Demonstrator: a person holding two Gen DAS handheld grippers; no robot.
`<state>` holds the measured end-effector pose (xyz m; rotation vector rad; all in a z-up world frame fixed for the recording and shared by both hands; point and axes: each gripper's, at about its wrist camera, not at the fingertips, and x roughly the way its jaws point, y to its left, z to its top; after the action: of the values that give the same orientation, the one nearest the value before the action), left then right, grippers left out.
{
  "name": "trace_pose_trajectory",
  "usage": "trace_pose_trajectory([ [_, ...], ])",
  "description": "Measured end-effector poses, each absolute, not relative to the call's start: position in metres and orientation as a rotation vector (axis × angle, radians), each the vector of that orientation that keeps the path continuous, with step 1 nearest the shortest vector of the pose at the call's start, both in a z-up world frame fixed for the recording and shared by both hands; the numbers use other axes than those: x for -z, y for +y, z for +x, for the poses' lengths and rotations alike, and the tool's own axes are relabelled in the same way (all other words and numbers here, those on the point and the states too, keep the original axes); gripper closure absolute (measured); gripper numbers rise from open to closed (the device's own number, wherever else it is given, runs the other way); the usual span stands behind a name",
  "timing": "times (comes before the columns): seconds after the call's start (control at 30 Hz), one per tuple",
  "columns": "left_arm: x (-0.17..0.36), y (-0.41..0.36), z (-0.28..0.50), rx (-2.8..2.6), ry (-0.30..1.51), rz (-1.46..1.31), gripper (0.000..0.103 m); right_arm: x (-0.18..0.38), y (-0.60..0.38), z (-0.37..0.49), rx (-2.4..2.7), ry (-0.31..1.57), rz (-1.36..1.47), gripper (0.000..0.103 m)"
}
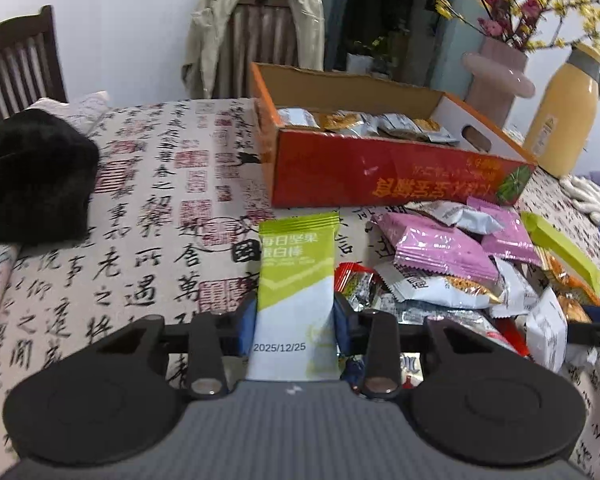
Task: Organize snacks
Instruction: 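Grasp a green-and-white packet with the left tool while the right tool grasps a yellow cake packet, then carry both packets into the orange box and open both tools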
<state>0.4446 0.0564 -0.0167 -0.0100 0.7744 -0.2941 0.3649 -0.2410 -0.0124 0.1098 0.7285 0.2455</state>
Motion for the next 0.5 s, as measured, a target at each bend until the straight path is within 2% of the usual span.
trace_pose_trajectory([
  [0.17, -0.006, 0.063, 0.406, 0.25, 0.74, -0.032, 0.066, 0.005, -0.244, 0.342, -0.268, 0.706, 0.12, 0.068],
  [0.5, -0.039, 0.065, 0.266, 0.173, 0.617, -0.093, 0.065, -0.021, -0.247, 0.249, -0.281, 0.609, 0.09, 0.068],
])
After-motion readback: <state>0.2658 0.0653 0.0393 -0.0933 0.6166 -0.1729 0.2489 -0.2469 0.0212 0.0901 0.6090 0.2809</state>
